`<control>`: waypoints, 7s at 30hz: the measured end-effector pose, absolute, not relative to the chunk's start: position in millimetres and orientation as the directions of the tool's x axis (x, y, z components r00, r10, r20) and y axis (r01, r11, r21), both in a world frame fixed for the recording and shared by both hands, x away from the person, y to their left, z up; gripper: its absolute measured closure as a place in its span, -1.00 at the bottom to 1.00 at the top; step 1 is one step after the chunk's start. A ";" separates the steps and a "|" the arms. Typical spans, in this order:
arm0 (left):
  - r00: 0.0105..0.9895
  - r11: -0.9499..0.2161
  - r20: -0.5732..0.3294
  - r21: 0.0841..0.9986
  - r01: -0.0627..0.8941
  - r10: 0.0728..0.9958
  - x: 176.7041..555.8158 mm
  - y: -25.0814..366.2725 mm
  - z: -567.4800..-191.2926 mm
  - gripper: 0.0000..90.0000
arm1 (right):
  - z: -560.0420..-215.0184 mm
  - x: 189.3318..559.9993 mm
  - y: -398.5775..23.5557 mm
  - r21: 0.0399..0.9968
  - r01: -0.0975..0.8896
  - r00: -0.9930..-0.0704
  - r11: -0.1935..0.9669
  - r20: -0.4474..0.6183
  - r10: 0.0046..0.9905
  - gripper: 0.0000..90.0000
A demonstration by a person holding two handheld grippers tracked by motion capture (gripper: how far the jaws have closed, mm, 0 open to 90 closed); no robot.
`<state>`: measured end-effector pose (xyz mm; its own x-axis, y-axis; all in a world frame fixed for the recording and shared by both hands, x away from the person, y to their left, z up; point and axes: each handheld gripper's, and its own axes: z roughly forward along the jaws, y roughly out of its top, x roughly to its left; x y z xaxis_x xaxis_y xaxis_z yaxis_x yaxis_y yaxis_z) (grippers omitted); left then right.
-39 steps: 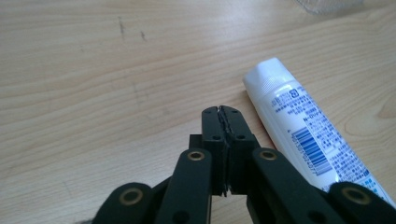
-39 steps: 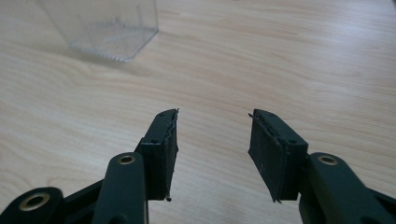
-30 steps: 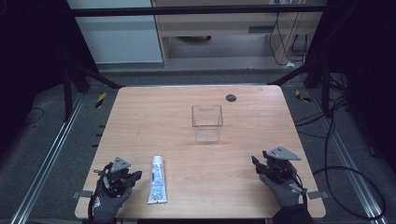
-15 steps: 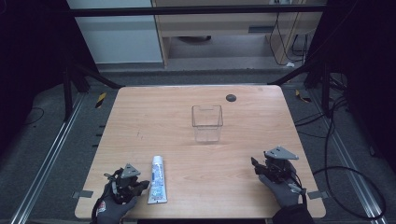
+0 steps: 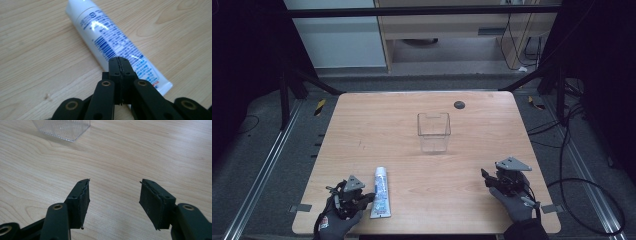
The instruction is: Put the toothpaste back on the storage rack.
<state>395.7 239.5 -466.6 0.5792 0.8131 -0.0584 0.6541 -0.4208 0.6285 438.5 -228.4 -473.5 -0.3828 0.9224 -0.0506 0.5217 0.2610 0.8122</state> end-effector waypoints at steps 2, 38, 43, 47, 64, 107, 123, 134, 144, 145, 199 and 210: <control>0.579 -0.430 -0.051 0.618 0.658 0.814 395.9 239.7 -467.9 0.99 | -473.9 439.1 -229.3 0.810 0.523 -0.383 0.264 -0.053 0.922 -0.10; 0.675 -0.504 -0.044 0.629 0.592 0.737 416.8 188.1 -476.3 0.99 | -474.3 441.7 -235.4 0.816 0.525 -0.345 0.240 -0.054 0.937 -0.16; 0.681 -0.509 -0.043 0.630 0.587 0.731 422.6 181.9 -477.3 0.99 | -475.4 442.8 -236.1 0.812 0.531 -0.344 0.244 -0.058 0.937 -0.17; 0.685 -0.516 -0.030 0.633 0.577 0.728 430.6 174.8 -477.2 0.99 | -475.9 443.2 -235.8 0.810 0.534 -0.340 0.243 -0.058 0.939 -0.18; 0.665 -0.483 -0.017 0.673 0.560 0.747 450.0 181.5 -457.4 0.99 | -476.5 444.1 -236.2 0.807 0.539 -0.339 0.241 -0.055 0.939 -0.18; 0.606 -0.476 -0.001 0.618 0.626 0.796 441.6 227.3 -461.3 0.99 | -478.5 445.0 -239.2 0.802 0.548 -0.334 0.237 -0.051 0.941 -0.18; 0.585 -0.442 -0.009 0.646 0.622 0.811 446.6 232.7 -445.9 0.76 | -478.9 446.2 -241.3 0.802 0.552 -0.327 0.229 -0.044 0.944 -0.19; 0.603 -0.443 -0.003 0.676 0.589 0.798 453.7 225.8 -421.8 0.22 | -477.0 446.1 -238.9 0.799 0.555 -0.321 0.231 -0.050 0.946 -0.21; 0.649 -0.499 0.016 0.653 0.569 0.761 470.7 198.8 -406.7 -0.02 | -475.0 446.0 -240.3 0.801 0.553 -0.318 0.229 -0.051 0.947 -0.21; 0.653 -0.506 0.016 0.646 0.572 0.758 472.4 196.3 -406.3 -0.02 | -475.0 446.1 -240.4 0.801 0.552 -0.320 0.231 -0.052 0.946 -0.21; 0.697 -0.646 -0.006 0.371 0.667 0.717 511.7 147.1 -470.1 -0.23 | -478.2 449.2 -238.4 0.777 0.579 -0.338 0.246 -0.045 0.940 -0.21; 0.692 -0.646 0.000 0.360 0.673 0.721 510.9 144.3 -471.2 -0.17 | -478.1 449.4 -238.8 0.776 0.580 -0.338 0.247 -0.047 0.940 -0.21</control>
